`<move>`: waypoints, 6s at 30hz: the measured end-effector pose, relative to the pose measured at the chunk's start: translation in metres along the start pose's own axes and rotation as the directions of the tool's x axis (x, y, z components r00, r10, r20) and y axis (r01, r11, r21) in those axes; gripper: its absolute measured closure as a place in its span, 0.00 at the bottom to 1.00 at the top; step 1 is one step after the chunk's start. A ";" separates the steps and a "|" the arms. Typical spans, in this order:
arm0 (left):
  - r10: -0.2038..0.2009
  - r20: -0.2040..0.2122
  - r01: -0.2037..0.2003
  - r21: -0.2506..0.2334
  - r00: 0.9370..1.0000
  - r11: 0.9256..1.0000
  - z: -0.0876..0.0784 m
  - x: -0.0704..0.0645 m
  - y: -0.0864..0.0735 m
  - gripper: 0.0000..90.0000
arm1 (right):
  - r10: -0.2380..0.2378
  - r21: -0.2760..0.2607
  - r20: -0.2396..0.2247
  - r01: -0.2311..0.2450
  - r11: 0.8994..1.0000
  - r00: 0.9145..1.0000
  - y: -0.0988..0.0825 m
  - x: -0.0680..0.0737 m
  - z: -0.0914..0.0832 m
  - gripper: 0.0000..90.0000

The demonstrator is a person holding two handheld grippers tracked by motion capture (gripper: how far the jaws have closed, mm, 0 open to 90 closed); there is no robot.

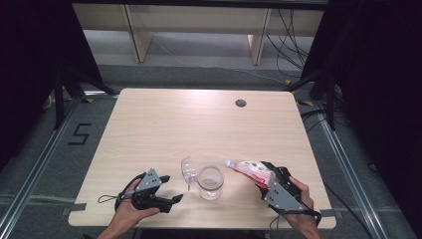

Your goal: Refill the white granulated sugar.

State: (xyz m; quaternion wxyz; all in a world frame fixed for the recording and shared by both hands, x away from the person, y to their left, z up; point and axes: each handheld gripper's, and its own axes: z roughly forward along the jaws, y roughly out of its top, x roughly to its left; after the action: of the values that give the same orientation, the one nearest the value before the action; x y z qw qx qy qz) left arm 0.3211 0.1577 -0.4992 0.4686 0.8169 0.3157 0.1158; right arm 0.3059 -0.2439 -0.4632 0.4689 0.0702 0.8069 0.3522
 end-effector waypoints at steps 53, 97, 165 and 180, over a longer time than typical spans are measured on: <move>0.004 0.007 -0.004 -0.012 1.000 1.000 0.001 -0.002 0.000 0.21 | -0.537 0.175 0.028 0.525 0.833 0.843 0.024 0.015 0.005 0.47; 0.016 -0.005 -0.016 -0.002 1.000 1.000 0.002 -0.002 0.000 0.21 | -0.705 0.222 0.050 0.680 0.699 0.708 0.036 0.019 0.009 0.49; 0.003 0.002 -0.003 -0.011 1.000 1.000 0.002 -0.002 0.001 0.21 | -0.801 0.295 0.042 0.759 0.580 0.597 0.046 0.014 0.006 0.51; 0.009 0.002 -0.009 -0.010 1.000 1.000 0.002 -0.002 0.001 0.21 | -0.797 0.284 0.045 0.757 0.588 0.602 0.045 0.012 0.006 0.52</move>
State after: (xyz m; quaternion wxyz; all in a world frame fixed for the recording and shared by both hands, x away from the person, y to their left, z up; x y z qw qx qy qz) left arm 0.3205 0.1549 -0.4990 0.4727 0.8160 0.3108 0.1186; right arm 0.2941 -0.2022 -0.4453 0.6296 -0.2060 0.7491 0.0054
